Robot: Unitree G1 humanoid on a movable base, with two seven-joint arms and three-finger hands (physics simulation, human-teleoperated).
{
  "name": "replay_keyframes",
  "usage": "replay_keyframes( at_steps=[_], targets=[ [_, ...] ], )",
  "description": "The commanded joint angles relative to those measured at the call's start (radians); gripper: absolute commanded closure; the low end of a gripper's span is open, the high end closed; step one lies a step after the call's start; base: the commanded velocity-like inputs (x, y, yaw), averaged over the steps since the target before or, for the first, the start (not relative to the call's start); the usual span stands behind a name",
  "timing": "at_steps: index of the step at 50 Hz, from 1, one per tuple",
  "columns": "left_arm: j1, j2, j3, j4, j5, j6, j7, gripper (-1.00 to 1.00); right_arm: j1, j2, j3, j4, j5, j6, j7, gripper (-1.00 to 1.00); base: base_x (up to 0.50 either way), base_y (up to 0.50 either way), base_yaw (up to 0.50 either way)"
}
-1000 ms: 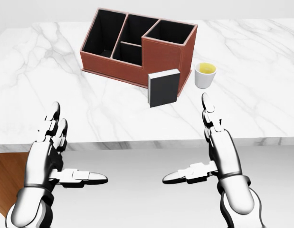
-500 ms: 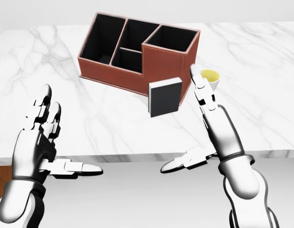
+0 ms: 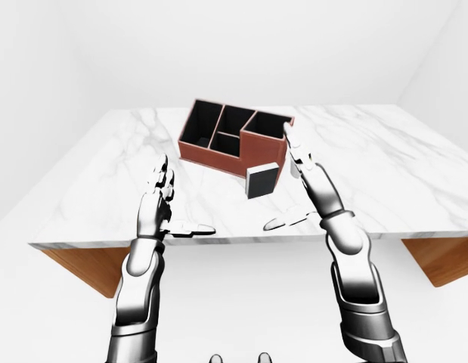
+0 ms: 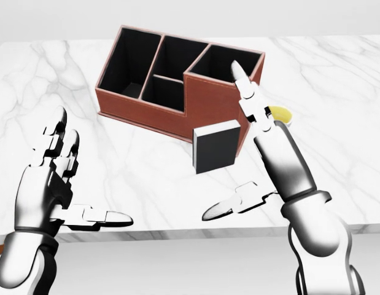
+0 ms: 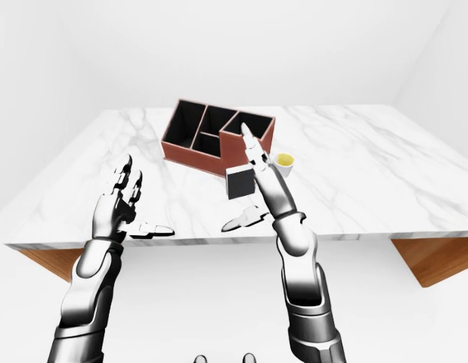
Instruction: Pick up the book and place it in the right compartment of the caddy.
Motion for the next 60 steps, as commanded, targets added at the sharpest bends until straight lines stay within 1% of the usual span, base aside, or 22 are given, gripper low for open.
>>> replay_keyframes(
  at_steps=[1, 24, 26, 60],
  targets=[
    [0.001, 0.0, 0.001, -0.004, 0.0, 0.0, -0.003, -1.0, -0.011, 0.001, 0.002, -0.042, -0.024, 0.0, 0.022, -1.0, 0.25, 0.0, 0.0],
    [-0.003, 0.002, 0.006, -0.011, -0.004, 0.0, 0.001, -1.0, -0.048, -0.014, -0.023, -0.027, -0.017, 0.0, 0.006, -1.0, 0.25, 0.16, 0.0],
    [-0.003, 0.004, 0.005, -0.007, 0.008, 0.0, 0.007, -1.0, -0.052, -0.017, -0.025, -0.021, -0.013, 0.0, 0.003, -1.0, 0.25, 0.08, 0.0],
    [-0.01, 0.01, 0.015, -0.016, -0.003, 0.0, 0.003, -1.0, -0.056, -0.02, -0.028, 0.022, 0.006, 0.0, -0.021, -1.0, 0.24, 0.0, 0.0]
  ],
)
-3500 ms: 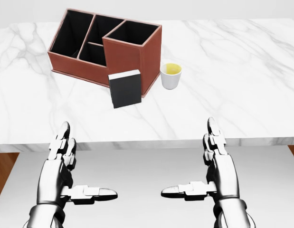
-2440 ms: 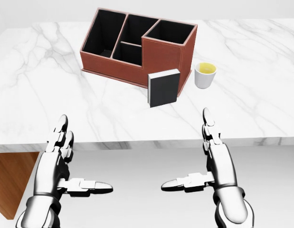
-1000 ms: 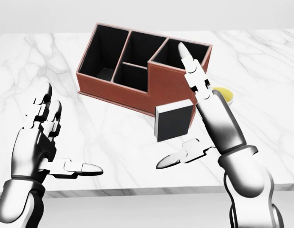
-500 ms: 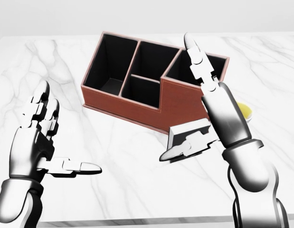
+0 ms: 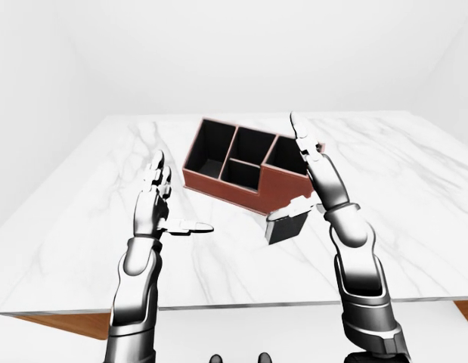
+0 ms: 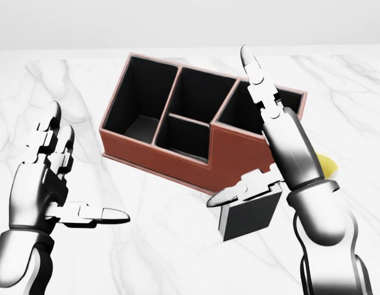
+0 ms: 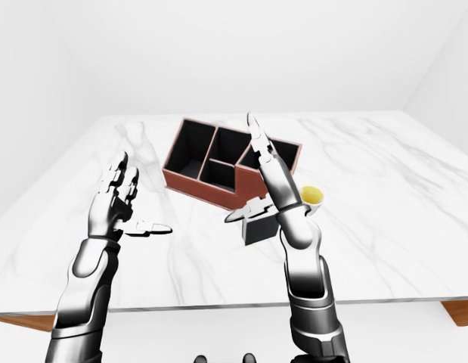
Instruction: Pick up the book and place it in the right compartment of the caddy.
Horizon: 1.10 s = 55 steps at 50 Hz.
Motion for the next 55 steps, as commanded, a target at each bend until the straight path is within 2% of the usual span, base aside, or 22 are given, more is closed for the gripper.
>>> replay_keyframes(
  at_steps=[1, 18, 25, 26, 28, 29, 31, 32, 35, 36, 37, 42, 44, 45, 46, 49, 55],
  targets=[
    [-0.005, 0.004, 0.004, 0.006, -0.002, 0.0, -0.001, -1.0, -0.004, -0.001, -0.001, 0.01, 0.006, 0.0, -0.003, -1.0, 0.23, 0.0, 0.0],
    [-0.003, 0.001, -0.003, 0.013, 0.007, 0.0, -0.002, -1.0, 0.002, -0.001, -0.001, -0.008, 0.002, 0.0, -0.004, -1.0, 0.21, 0.0, 0.0],
    [-0.002, 0.001, -0.002, 0.018, 0.01, 0.0, -0.002, -1.0, 0.025, -0.016, 0.013, -0.029, -0.089, 0.0, 0.002, -1.0, 0.02, 0.0, 0.0],
    [0.0, 0.0, -0.003, 0.02, 0.012, 0.0, -0.003, -1.0, 0.035, -0.025, 0.024, -0.032, -0.124, -0.018, -0.007, -1.0, 0.0, 0.0, 0.0],
    [0.002, 0.0, -0.004, 0.02, 0.015, 0.0, -0.003, -1.0, 0.036, -0.012, 0.018, -0.056, -0.139, -0.033, 0.005, -1.0, 0.0, 0.0, 0.0],
    [0.003, -0.001, -0.005, 0.021, 0.016, -0.001, -0.004, -1.0, 0.034, -0.023, 0.024, -0.052, -0.182, -0.071, -0.002, -1.0, 0.0, 0.0, 0.0],
    [0.004, -0.001, -0.005, 0.021, 0.016, -0.002, -0.004, -1.0, 0.037, -0.022, 0.022, -0.056, -0.221, -0.11, -0.003, -1.0, 0.0, 0.0, 0.0],
    [0.005, -0.001, -0.005, 0.022, 0.017, -0.005, -0.004, -1.0, 0.04, -0.014, 0.021, -0.067, -0.217, -0.122, 0.006, -1.0, 0.0, 0.0, 0.0],
    [0.006, 0.0, -0.004, 0.027, 0.019, -0.013, -0.006, -1.0, 0.039, -0.003, 0.02, -0.096, -0.213, -0.128, 0.032, -1.0, 0.0, 0.0, 0.0],
    [0.007, 0.0, -0.004, 0.029, 0.021, -0.017, -0.006, -1.0, 0.038, -0.015, 0.026, -0.094, -0.235, -0.164, 0.033, -1.0, 0.0, 0.0, 0.0],
    [0.008, 0.0, -0.004, 0.03, 0.023, -0.02, -0.006, -1.0, 0.035, -0.019, 0.024, -0.088, -0.261, -0.175, 0.022, -1.0, 0.0, 0.0, 0.0],
    [0.003, 0.0, -0.004, 0.053, 0.027, -0.039, -0.007, -1.0, 0.057, -0.031, 0.042, -0.093, -0.377, -0.175, 0.063, -1.0, 0.0, 0.0, 0.0],
    [0.002, -0.001, -0.006, 0.059, 0.03, -0.045, -0.005, -1.0, 0.06, -0.02, 0.046, -0.106, -0.407, -0.175, 0.087, -0.93, 0.0, 0.0, 0.0],
    [0.002, -0.002, -0.008, 0.061, 0.032, -0.047, -0.004, -1.0, 0.059, -0.018, 0.051, -0.12, -0.416, -0.175, 0.114, -0.82, 0.0, 0.0, 0.0],
    [0.001, -0.002, -0.01, 0.061, 0.035, -0.048, -0.003, -1.0, 0.055, -0.02, 0.055, -0.129, -0.432, -0.175, 0.137, -0.74, 0.0, 0.0, 0.0],
    [0.0, -0.002, -0.011, 0.057, 0.039, -0.046, -0.002, -1.0, 0.054, -0.023, 0.053, -0.138, -0.446, -0.175, 0.197, -0.68, 0.0, 0.0, 0.0],
    [-0.007, -0.002, -0.011, 0.055, 0.044, -0.046, 0.006, -1.0, 0.084, -0.033, 0.053, -0.124, -0.493, -0.175, 0.286, -0.68, 0.0, 0.0, 0.0]
  ],
)
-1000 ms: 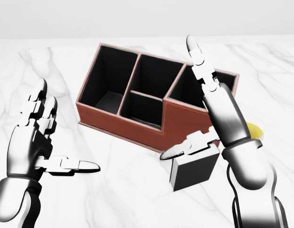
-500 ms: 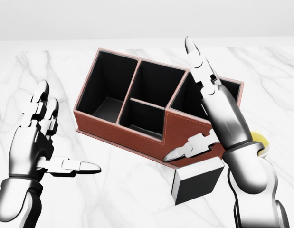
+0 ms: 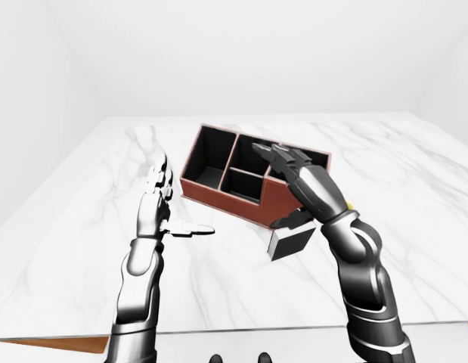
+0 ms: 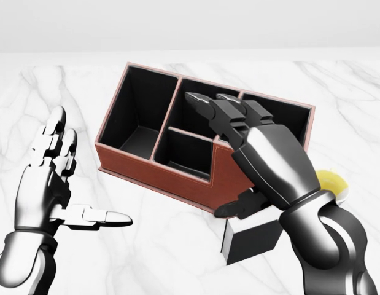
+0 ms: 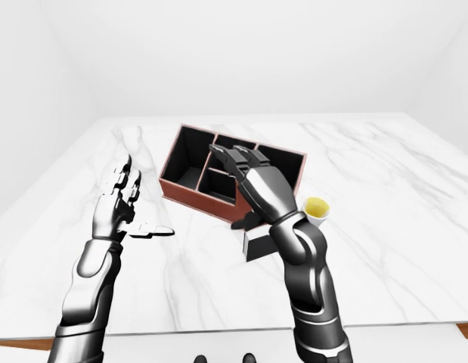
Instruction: Pick up the book and place it in the right compartment of the caddy.
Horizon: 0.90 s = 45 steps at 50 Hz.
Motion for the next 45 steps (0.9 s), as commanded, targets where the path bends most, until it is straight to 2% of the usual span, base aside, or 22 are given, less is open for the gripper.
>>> replay_keyframes(
  at_steps=[1, 8, 17, 20, 32, 45],
  targets=[
    [-0.006, -0.001, -0.003, 0.004, 0.012, -0.008, 0.008, -1.0, 0.035, -0.006, 0.011, -0.011, -0.117, 0.0, 0.15, -0.68, 0.0, 0.0, 0.0],
    [-0.005, -0.002, -0.006, 0.003, 0.019, -0.012, 0.011, -1.0, 0.086, 0.004, 0.029, -0.017, -0.144, 0.0, 0.244, -0.69, 0.0, 0.0, 0.0],
    [-0.01, -0.001, -0.006, 0.016, 0.023, -0.021, 0.017, -1.0, 0.16, -0.006, 0.043, 0.04, -0.215, 0.0, 0.269, -0.62, 0.0, 0.0, 0.0],
    [-0.011, -0.002, -0.008, 0.019, 0.024, -0.023, 0.017, -1.0, 0.163, -0.008, 0.041, 0.045, -0.257, 0.0, 0.269, -0.61, 0.0, 0.0, 0.0],
    [-0.05, 0.002, -0.009, 0.106, 0.032, -0.062, 0.032, -1.0, 0.148, -0.004, 0.065, 0.098, -0.357, 0.0, 0.258, -0.58, 0.0, 0.0, 0.0],
    [-0.05, 0.004, -0.01, 0.118, 0.029, -0.07, 0.031, -1.0, 0.141, 0.006, 0.085, 0.136, -0.387, 0.0, 0.242, -0.59, 0.0, 0.0, 0.0]
  ],
)
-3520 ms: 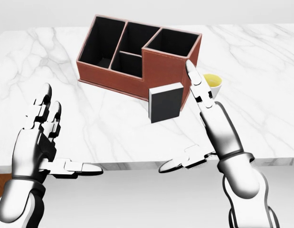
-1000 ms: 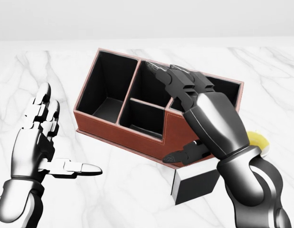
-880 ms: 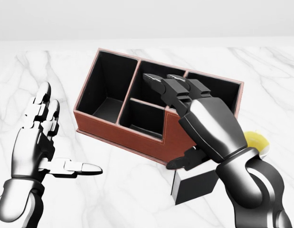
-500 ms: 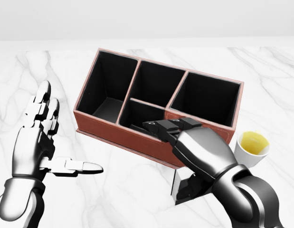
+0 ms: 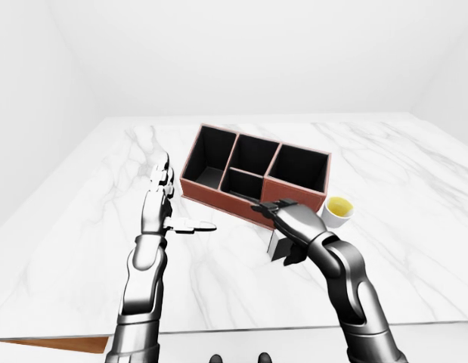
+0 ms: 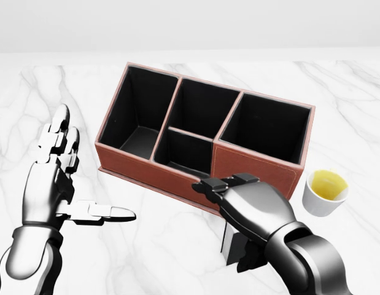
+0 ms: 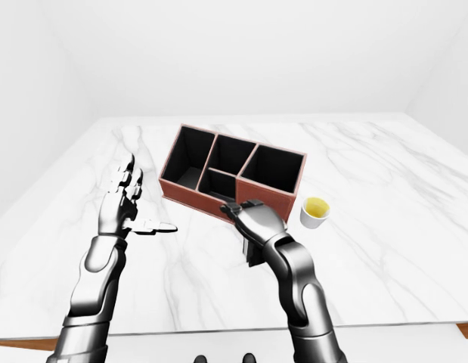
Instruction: Pick up the book and place it in the right compartment of the caddy.
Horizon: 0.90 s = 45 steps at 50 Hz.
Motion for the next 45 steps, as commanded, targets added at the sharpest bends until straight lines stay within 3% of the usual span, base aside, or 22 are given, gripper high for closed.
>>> replay_keyframes(
  at_steps=[1, 21, 45],
  targets=[
    [-0.008, 0.002, 0.001, 0.027, -0.001, -0.014, 0.002, -1.0, -0.003, 0.004, 0.015, 0.038, -0.039, 0.0, -0.011, -0.59, 0.0, 0.0, 0.0],
    [-0.007, 0.006, 0.004, 0.063, -0.007, -0.04, -0.003, -1.0, -0.013, 0.0, 0.019, 0.107, -0.061, 0.0, -0.036, -0.47, 0.0, 0.0, 0.0],
    [-0.002, 0.005, 0.002, 0.068, -0.01, -0.052, -0.012, -1.0, -0.046, -0.011, 0.017, 0.23, -0.092, 0.0, -0.091, -0.41, 0.0, 0.0, 0.0]
  ],
)
